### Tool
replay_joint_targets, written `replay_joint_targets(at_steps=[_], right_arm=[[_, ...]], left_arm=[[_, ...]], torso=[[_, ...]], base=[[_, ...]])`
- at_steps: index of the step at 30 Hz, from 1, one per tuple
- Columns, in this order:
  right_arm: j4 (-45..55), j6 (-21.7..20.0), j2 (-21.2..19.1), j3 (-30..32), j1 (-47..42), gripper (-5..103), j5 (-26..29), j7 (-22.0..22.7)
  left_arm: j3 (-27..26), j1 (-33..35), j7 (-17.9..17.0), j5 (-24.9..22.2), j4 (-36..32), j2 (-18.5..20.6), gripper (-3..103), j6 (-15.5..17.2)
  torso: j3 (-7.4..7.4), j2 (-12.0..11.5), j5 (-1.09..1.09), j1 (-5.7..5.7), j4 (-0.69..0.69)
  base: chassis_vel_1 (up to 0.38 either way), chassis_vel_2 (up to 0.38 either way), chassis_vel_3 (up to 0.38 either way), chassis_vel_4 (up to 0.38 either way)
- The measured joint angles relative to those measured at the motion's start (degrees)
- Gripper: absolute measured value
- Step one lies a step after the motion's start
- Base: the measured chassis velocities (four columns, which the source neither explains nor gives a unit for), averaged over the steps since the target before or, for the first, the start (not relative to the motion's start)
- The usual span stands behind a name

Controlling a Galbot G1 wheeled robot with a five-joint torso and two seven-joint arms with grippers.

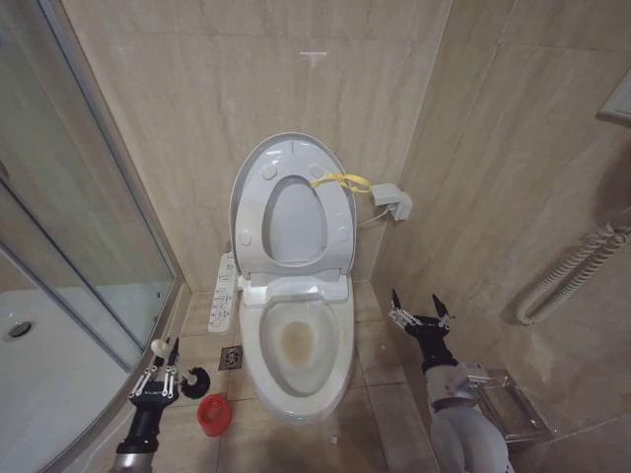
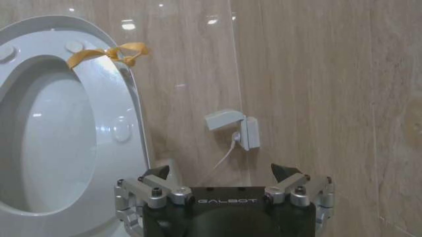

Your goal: Open the toilet lid, clean the toilet bowl with a toilet brush, close the toilet lid, and flush.

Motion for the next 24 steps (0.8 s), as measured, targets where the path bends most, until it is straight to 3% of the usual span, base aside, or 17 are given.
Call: replay_joint_targets(at_steps=[7,12,24], right_arm=[[0.0,0.0,0.0,0.0,0.0,100,0.0,0.0],[0.0,0.0,0.0,0.0,0.0,100,0.0,0.0],[0.0,0.0,0.0,0.0,0.0,100,0.0,0.0]], left_arm=[[2.92,-7.1,0.12,-0.71,12.9,0.14,17,-2.49],[4.94,-10.62,0.85,-3.11,18.84,0.4,17,-2.6],[8.93,-18.5,2.84,-3.82,31.97,0.11,17,-5.33]], torso=[[0.0,0.0,0.0,0.0,-0.01],[0.0,0.0,0.01,0.0,0.0],[0.0,0.0,0.01,0.0,0.01]], base=[[0.0,0.0,0.0,0.0],[0.0,0.0,0.0,0.0],[0.0,0.0,0.0,0.0]])
